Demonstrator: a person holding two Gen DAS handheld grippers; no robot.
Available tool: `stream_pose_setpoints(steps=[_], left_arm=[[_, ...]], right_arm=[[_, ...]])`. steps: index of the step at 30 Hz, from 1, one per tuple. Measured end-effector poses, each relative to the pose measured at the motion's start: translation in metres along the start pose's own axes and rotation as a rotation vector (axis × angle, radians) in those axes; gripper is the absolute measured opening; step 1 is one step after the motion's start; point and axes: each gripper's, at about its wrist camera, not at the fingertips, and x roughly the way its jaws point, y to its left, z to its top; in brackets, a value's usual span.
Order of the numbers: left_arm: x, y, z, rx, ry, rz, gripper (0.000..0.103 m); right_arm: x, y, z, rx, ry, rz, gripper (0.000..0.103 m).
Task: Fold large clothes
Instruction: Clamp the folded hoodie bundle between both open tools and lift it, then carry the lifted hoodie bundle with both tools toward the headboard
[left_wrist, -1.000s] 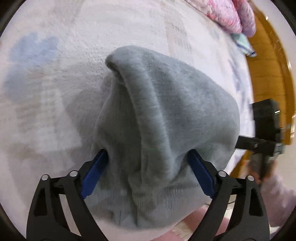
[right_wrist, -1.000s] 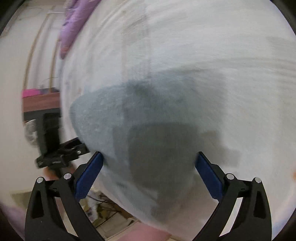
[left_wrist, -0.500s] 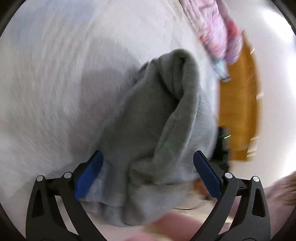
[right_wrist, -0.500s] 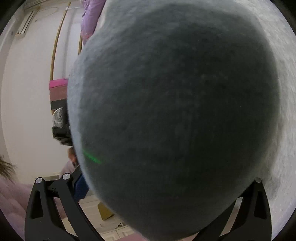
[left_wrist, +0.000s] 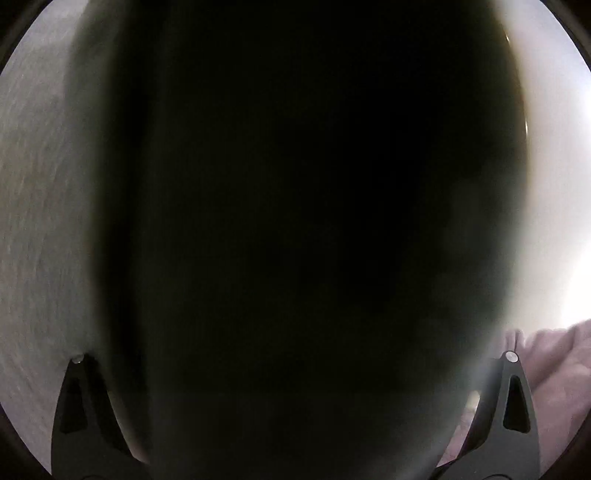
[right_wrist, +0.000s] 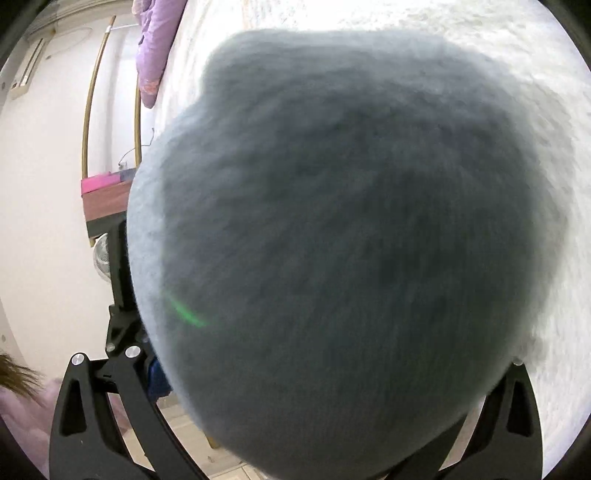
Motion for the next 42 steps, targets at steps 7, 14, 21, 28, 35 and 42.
stream_pose_setpoints(steps=[7,14,21,28,35,42], left_arm=[[-0.027,-0.047,-0.021,-0.056,-0.206,0.212,0.062],[-0.054,-0.130,-0.045,-0.019,-0.321,0.274,0.056],[-0.099,-0.229,-0.101,0.081,-0.398,0.287,0.057],[-0.139,-0.311,-0.167,0.217,-0.431,0.294,0.058],[-0.153,-0.378,-0.217,0.440,-0.458,0.321,0.060],[-0.137,-0.414,-0.229,0.570,-0.444,0.307,0.059]], right_arm=[[-0.020,0.025,-0.033,-0.032,-0.077,-0.036,0.074],[-0.071,0.076,-0.073,-0.045,-0.170,-0.046,0.066],[-0.129,0.155,-0.117,-0.098,-0.278,-0.071,0.066],[-0.193,0.216,-0.190,-0.093,-0.433,-0.095,0.066],[-0.220,0.265,-0.260,-0.085,-0.645,-0.088,0.066],[-0.245,0.280,-0.291,-0.095,-0.771,-0.131,0.066]])
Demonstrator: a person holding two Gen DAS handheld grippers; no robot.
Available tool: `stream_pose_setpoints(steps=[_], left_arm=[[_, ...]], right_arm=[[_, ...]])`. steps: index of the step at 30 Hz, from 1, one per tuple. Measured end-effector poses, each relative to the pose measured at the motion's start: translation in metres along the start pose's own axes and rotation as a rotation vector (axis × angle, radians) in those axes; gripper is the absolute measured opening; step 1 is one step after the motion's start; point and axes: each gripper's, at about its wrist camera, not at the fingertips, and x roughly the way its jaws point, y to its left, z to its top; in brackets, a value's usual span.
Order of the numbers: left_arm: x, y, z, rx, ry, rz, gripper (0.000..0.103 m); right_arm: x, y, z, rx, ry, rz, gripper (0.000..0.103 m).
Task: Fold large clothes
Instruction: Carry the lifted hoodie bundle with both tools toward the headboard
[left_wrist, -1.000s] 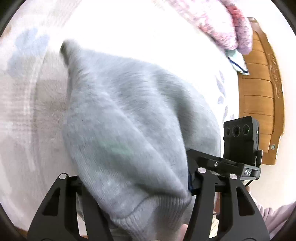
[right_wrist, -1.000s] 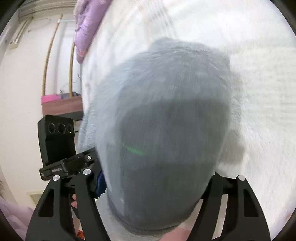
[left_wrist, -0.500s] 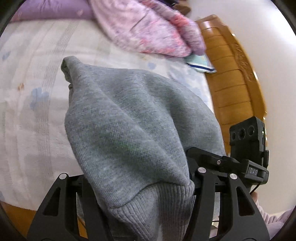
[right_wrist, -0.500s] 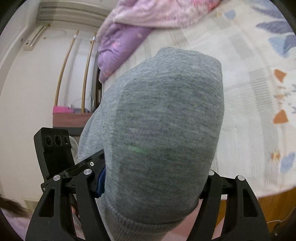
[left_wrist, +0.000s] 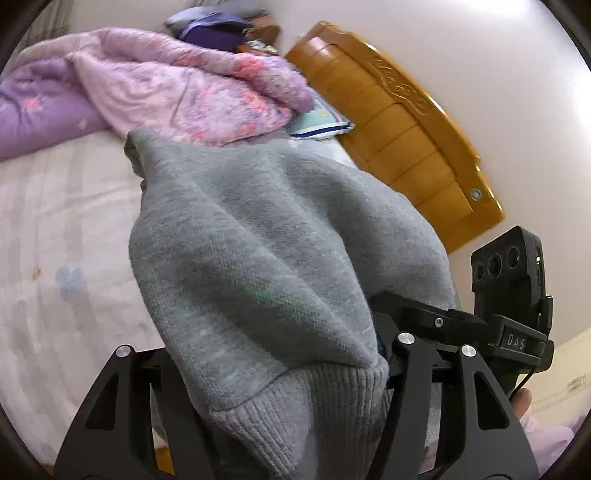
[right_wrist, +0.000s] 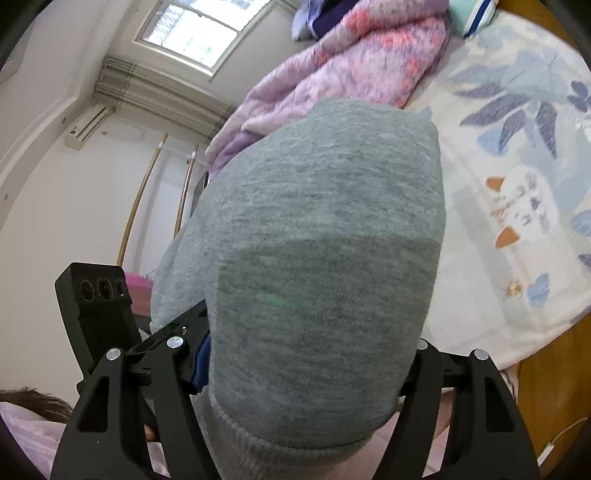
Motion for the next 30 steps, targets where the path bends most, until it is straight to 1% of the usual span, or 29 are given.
stream_pose_setpoints(steps=[4,7,9,11,15,19,23,27,30], left_arm=[[0.005,-0.023,0.005,0.043,0.011,-0.030,0.059],[0.013,-0.044,0.007,0.080,0.015,-0.037,0.060],[0.021,-0.058,0.010,0.093,0.014,-0.042,0.060],[0.031,-0.077,0.013,0.112,0.018,-0.044,0.060],[0.052,-0.114,0.015,0.136,0.016,-0.037,0.060],[0.080,-0.152,0.017,0.136,0.001,-0.019,0.060],[0.115,-0.196,0.022,0.094,-0.034,0.007,0.061],[0.155,-0.262,0.026,0.070,-0.084,0.067,0.062],[0.179,-0.300,0.034,0.046,-0.072,0.082,0.062]], right_arm=[[-0.019,-0.006,0.003,0.025,-0.043,-0.020,0.066],[-0.053,-0.017,-0.002,0.033,-0.069,-0.032,0.066],[-0.068,-0.027,-0.001,0.046,-0.088,-0.032,0.066],[-0.079,-0.036,0.004,0.055,-0.102,-0.032,0.066],[-0.113,-0.060,0.015,0.058,-0.122,-0.024,0.066],[-0.145,-0.095,0.037,0.035,-0.104,-0.004,0.066],[-0.186,-0.141,0.073,-0.030,-0.078,0.017,0.066],[-0.224,-0.183,0.108,-0.056,-0.046,0.037,0.066],[-0.254,-0.212,0.130,-0.054,-0.022,0.016,0.066]])
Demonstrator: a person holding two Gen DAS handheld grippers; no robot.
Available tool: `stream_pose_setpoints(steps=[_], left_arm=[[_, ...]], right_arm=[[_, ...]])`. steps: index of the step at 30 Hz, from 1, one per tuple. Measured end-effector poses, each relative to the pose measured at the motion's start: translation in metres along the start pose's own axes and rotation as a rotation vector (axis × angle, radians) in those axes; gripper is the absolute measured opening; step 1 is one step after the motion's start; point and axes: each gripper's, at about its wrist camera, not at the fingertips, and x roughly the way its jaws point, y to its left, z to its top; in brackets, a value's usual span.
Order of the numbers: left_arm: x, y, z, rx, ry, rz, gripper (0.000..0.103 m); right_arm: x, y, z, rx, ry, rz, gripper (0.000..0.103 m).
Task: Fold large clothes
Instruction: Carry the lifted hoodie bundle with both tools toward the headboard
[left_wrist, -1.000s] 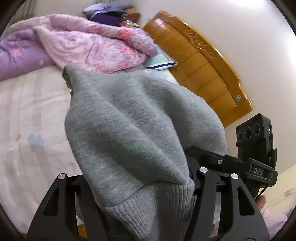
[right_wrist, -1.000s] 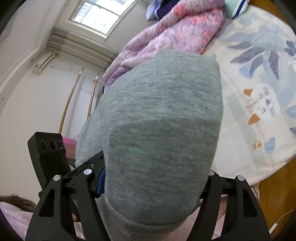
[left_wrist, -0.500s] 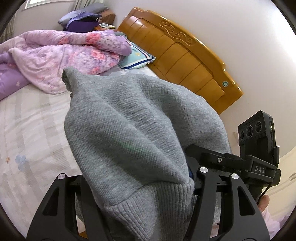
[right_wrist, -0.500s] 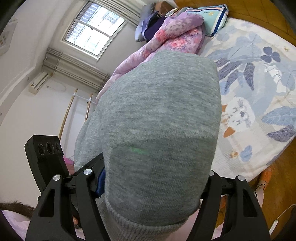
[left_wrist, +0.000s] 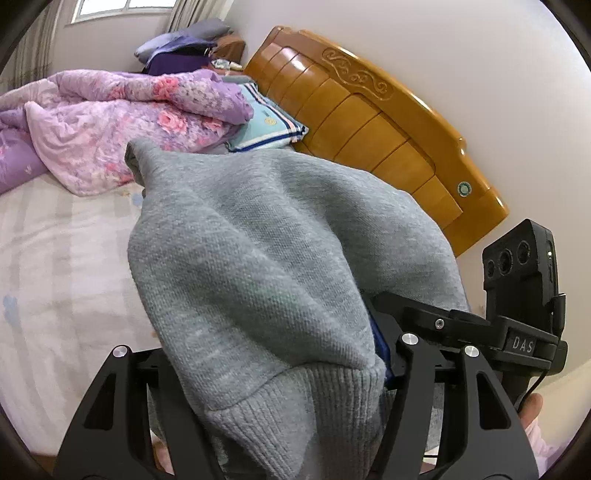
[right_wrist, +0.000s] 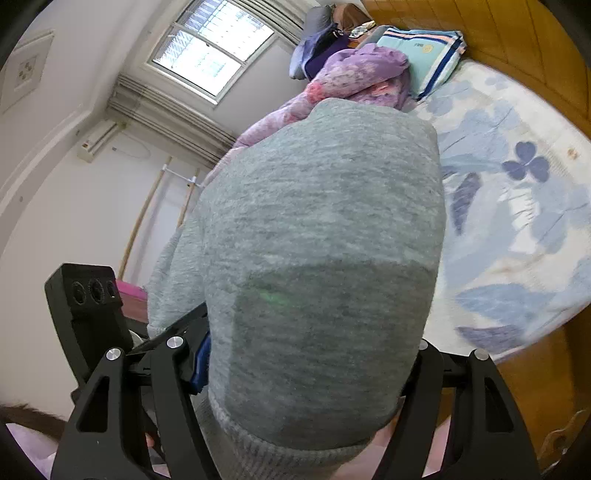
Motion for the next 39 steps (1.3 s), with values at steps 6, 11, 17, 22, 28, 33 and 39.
stream_pose_setpoints(steps=[6,11,17,22,28,33,39], left_arm=[[0.036,-0.052,0.016,0.031,0.027,0.014,0.063],[0.066,-0.075,0.033,0.067,0.060,0.001,0.063],[0.109,-0.085,0.058,0.129,0.097,-0.083,0.064],[0.144,-0.092,0.084,0.180,0.142,-0.161,0.064],[0.187,-0.096,0.104,0.185,0.201,-0.177,0.064],[0.228,-0.089,0.120,0.132,0.234,-0.138,0.064],[0.286,-0.083,0.143,0.040,0.245,-0.056,0.064]], right_arm=[[-0.038,-0.036,0.022,0.012,-0.019,-0.010,0.066],[-0.048,-0.059,0.038,0.072,-0.062,-0.033,0.066],[-0.056,-0.077,0.064,0.123,-0.138,-0.131,0.066],[-0.058,-0.094,0.085,0.179,-0.184,-0.186,0.066],[-0.047,-0.117,0.114,0.211,-0.167,-0.230,0.066],[-0.028,-0.148,0.144,0.211,-0.105,-0.223,0.066],[0.005,-0.195,0.195,0.167,0.002,-0.182,0.066]])
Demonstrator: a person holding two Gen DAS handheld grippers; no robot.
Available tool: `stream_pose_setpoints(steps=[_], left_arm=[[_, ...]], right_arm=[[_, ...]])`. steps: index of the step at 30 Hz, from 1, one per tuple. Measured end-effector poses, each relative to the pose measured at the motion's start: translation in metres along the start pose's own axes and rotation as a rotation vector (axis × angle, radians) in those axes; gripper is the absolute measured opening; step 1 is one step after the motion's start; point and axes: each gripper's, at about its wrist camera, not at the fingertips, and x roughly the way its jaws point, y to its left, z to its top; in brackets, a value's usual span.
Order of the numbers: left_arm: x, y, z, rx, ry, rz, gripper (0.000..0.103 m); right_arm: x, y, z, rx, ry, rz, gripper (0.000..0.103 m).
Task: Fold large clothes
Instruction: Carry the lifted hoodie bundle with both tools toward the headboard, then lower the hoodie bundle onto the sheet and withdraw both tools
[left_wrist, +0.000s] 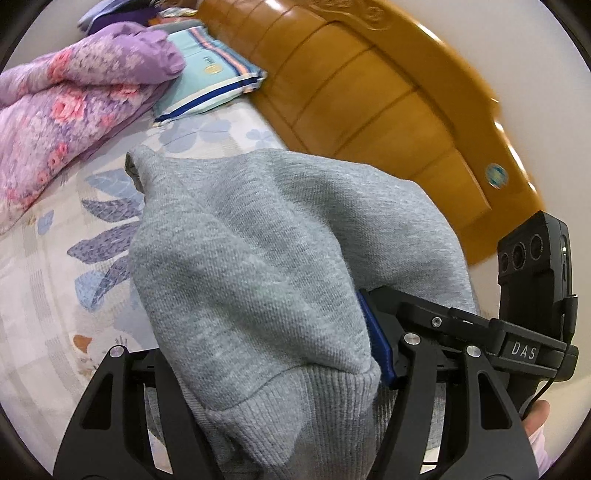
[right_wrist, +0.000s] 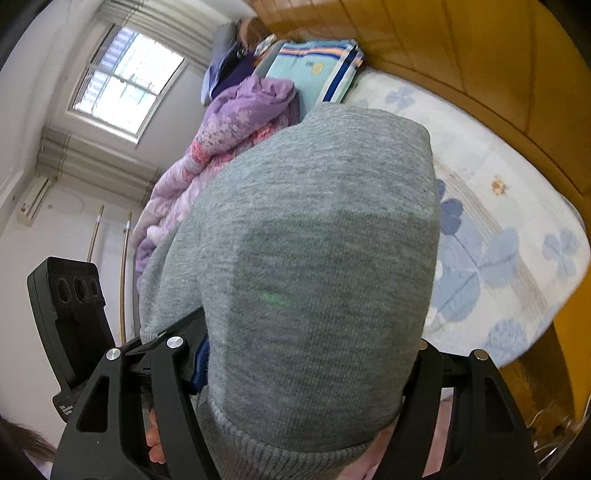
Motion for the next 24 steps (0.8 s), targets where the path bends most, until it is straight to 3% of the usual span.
stream_pose_setpoints(steps=[11,13,14,15,17,19,23,24], left_arm=[[0.130,0.030,0.074,-0.135,-0.060,0.105,0.065],[0.160,0.039,0.077,-0.142,-0.100,0.102,0.073],[0.183,0.049,0.077,-0.146,-0.105,0.109,0.082],[0.202,0.057,0.075,-0.152,-0.086,0.134,0.084],[0.252,0.082,0.065,-0.212,0.083,0.239,0.083],[0.268,0.097,0.051,-0.267,0.151,0.279,0.081],[0.272,0.100,0.039,-0.244,0.148,0.304,0.081],[0.275,0.099,0.040,-0.240,0.146,0.300,0.081]], right_arm=[[0.097,-0.101,0.123,-0.082,0.164,0.158,0.066],[0.125,-0.136,0.144,-0.076,0.206,0.222,0.076],[0.142,-0.159,0.153,-0.034,0.238,0.196,0.082],[0.152,-0.179,0.158,0.020,0.248,0.089,0.092],[0.164,-0.205,0.158,0.072,0.283,-0.081,0.093],[0.159,-0.229,0.154,0.112,0.290,-0.134,0.093],[0.141,-0.228,0.143,0.025,0.241,-0.139,0.093],[0.142,-0.224,0.142,-0.012,0.233,-0.143,0.087]])
